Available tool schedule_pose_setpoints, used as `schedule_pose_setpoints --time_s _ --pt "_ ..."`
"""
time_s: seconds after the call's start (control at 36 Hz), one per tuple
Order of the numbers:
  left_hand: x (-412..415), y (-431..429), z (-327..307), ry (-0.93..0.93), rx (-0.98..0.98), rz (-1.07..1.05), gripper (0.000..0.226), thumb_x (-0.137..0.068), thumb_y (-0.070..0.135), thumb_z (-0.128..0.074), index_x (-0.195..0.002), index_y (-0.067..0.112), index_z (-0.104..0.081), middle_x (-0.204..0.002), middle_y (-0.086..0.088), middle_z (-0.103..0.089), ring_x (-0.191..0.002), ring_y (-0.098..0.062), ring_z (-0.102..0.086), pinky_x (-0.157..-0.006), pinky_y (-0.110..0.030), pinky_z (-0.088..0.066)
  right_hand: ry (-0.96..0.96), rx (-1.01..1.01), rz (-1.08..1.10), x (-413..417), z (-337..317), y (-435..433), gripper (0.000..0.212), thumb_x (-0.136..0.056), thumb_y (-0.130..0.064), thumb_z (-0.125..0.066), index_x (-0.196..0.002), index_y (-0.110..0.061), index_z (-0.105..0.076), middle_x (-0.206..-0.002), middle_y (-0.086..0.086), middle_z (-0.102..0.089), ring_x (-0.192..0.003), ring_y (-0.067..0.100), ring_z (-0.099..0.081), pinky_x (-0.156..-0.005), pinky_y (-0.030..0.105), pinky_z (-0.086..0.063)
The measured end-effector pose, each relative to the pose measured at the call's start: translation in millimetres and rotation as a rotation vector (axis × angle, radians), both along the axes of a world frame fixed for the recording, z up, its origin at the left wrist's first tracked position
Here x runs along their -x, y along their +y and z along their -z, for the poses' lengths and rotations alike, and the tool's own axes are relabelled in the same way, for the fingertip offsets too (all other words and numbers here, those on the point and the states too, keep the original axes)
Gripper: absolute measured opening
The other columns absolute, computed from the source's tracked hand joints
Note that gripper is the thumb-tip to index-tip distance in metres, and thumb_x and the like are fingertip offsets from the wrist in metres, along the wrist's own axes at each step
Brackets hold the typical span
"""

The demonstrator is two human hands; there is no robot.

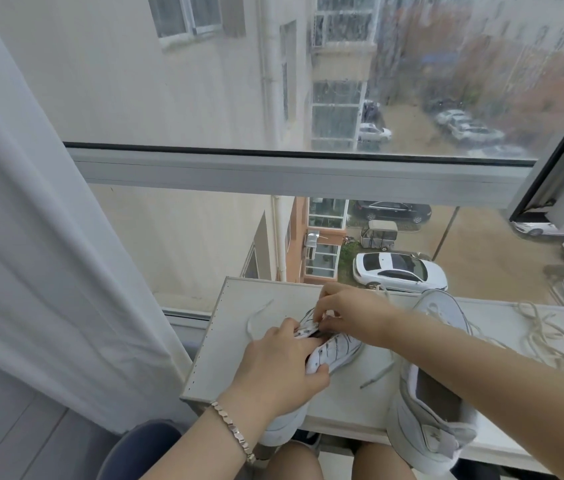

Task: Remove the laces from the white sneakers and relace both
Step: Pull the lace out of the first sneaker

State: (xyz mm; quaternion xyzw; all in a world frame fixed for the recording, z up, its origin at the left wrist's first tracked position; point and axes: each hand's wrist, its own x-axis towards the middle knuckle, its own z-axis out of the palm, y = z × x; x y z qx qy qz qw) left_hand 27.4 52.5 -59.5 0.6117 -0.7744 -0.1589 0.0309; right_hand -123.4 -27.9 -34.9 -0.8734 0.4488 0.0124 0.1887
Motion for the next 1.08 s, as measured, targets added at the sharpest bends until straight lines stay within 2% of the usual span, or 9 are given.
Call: schedule_pose_setpoints --time_s 0.11,0.22,0.42,0.5,0.58,0.72,0.86,1.0,1.08 --pt "-1 0 -1 0.006 -0.001 -0.004 0.038 -0.085 0.050 -0.041 -0.123 0.046 -0.045 -0.121 0.007 -0.041 -0.106 -0.018 -0.045 -0.074 -0.028 -0.040 0.071 0.034 0.003 -3 3 1 0.024 -0.094 -0.030 -0.051 -0.107 -0.015 -0.064 -0.115 -0.002 -0.049 -0.097 0.015 -0.050 -0.075 0.024 -0.033" --pt "-1 0 0 0.006 -0.002 0.008 0.042 -0.085 0.051 -0.041 -0.127 0.048 -0.043 -0.123 0.007 -0.040 -0.108 -0.017 -0.044 -0.076 -0.027 -0.038 0.235 0.270 -0.054 11 -1 -11 0.021 -0.096 -0.028 -0.045 -0.109 -0.023 -0.061 -0.112 -0.006 -0.052 -0.107 0.014 -0.047 -0.093 0.029 -0.029" --pt "0 0 1 -0.009 -0.005 0.016 0.046 -0.087 0.051 -0.040 -0.132 0.048 -0.040 -0.128 0.006 -0.038 -0.112 -0.017 -0.042 -0.077 -0.027 -0.036 0.446 0.333 0.440 46 -21 -39 0.029 -0.084 0.000 -0.049 -0.104 -0.017 -0.063 -0.116 0.003 -0.055 -0.112 0.023 -0.046 -0.097 0.040 -0.033" --pt "-1 -1 1 0.000 -0.009 0.007 0.043 -0.086 0.052 -0.040 -0.129 0.049 -0.041 -0.126 0.006 -0.039 -0.106 -0.018 -0.047 -0.077 -0.028 -0.038 0.321 0.306 0.269 30 -12 -30 0.036 -0.090 -0.009 -0.051 -0.125 -0.017 -0.053 -0.135 0.002 -0.044 -0.125 0.021 -0.039 -0.106 0.042 -0.029" --pt "-1 -1 0 -0.005 -0.006 0.000 0.041 -0.085 0.052 -0.041 -0.126 0.048 -0.042 -0.124 0.006 -0.040 -0.104 -0.019 -0.050 -0.077 -0.028 -0.038 0.090 0.076 0.034 4 -10 -12 0.044 -0.090 -0.028 -0.056 -0.133 -0.022 -0.047 -0.141 -0.005 -0.040 -0.131 0.017 -0.032 -0.110 0.037 -0.024" --pt "-1 0 2 -0.010 0.001 -0.006 0.043 -0.084 0.052 -0.041 -0.127 0.049 -0.040 -0.126 0.006 -0.040 -0.104 -0.020 -0.050 -0.074 -0.028 -0.036 0.069 -0.098 0.061 -7 -9 -7 0.024 -0.087 -0.034 -0.062 -0.106 -0.020 -0.068 -0.112 -0.003 -0.061 -0.100 0.015 -0.055 -0.083 0.027 -0.042" --pt "-1 0 3 -0.005 0.002 -0.008 0.043 -0.084 0.052 -0.040 -0.127 0.050 -0.040 -0.126 0.006 -0.040 -0.104 -0.019 -0.050 -0.073 -0.027 -0.036 0.077 0.088 0.094 -4 -8 -2 0.020 -0.090 -0.026 -0.053 -0.094 -0.021 -0.072 -0.099 -0.005 -0.066 -0.088 0.015 -0.058 -0.078 0.030 -0.049" --pt "-2 0 4 -0.011 0.006 -0.011 0.042 -0.085 0.052 -0.039 -0.126 0.049 -0.042 -0.130 0.006 -0.038 -0.106 -0.018 -0.049 -0.073 -0.027 -0.035 0.081 0.165 0.605 56 -40 -48 0.021 -0.089 -0.016 -0.053 -0.093 -0.008 -0.072 -0.081 0.006 -0.068 -0.072 0.021 -0.062 -0.061 0.021 -0.052" --pt "-1 1 5 -0.020 0.010 -0.008 0.042 -0.085 0.052 -0.039 -0.126 0.047 -0.044 -0.131 0.006 -0.038 -0.106 -0.018 -0.049 -0.074 -0.027 -0.035 0.465 0.224 0.626 78 -61 -43 0.018 -0.089 -0.024 -0.051 -0.092 -0.018 -0.068 -0.058 -0.006 -0.047 -0.047 0.007 -0.042 -0.028 0.008 -0.022"
